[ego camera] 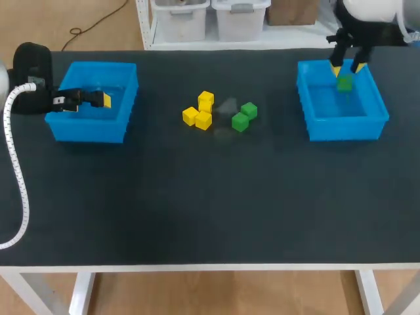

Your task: Put the green cubes in the right bin and the yellow cubes in the left bin.

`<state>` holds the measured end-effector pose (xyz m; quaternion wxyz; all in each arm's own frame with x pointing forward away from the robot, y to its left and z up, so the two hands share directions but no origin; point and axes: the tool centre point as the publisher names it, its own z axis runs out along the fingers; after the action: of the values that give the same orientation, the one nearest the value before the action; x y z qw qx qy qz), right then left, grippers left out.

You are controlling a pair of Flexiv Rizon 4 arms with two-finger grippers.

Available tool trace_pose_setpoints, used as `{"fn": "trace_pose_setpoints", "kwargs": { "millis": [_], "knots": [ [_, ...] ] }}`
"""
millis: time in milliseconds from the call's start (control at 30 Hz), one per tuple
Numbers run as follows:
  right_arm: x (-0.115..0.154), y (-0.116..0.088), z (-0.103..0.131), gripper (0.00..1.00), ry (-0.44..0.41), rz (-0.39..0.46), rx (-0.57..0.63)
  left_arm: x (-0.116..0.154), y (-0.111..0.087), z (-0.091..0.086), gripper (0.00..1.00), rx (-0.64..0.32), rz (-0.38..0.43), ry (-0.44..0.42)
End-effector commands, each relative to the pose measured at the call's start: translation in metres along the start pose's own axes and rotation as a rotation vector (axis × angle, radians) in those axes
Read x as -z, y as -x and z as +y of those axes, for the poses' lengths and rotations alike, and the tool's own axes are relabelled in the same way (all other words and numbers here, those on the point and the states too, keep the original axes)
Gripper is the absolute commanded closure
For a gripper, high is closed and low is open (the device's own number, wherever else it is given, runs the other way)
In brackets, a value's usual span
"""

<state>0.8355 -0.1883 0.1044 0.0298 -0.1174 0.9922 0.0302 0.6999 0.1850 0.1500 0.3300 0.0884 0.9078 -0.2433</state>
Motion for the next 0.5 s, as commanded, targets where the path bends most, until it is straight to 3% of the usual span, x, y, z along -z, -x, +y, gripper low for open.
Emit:
{"fn": "trace_pose_setpoints", "kwargs": {
  "millis": [33, 167, 333, 500],
  "knots": [
    [0.000, -0.033, 0.001, 0.00, -0.002, -0.534, -0.003, 0.000, 0.000, 0.000, 0.00, 0.000, 0.000, 0.000],
    [0.006, -0.034, 0.013, 0.00, 0.017, -0.545, 0.027, 0.000, 0.000, 0.000, 0.00, 0.000, 0.000, 0.000],
    [0.010, -0.030, 0.054, 0.00, 0.060, -0.560, 0.144, 0.000, 0.000, 0.000, 0.00, 0.000, 0.000, 0.000],
    [-0.002, -0.027, 0.095, 0.00, 0.102, -0.531, 0.270, 0.000, 0.000, 0.000, 0.00, 0.000, 0.000, 0.000]
  ]
}}
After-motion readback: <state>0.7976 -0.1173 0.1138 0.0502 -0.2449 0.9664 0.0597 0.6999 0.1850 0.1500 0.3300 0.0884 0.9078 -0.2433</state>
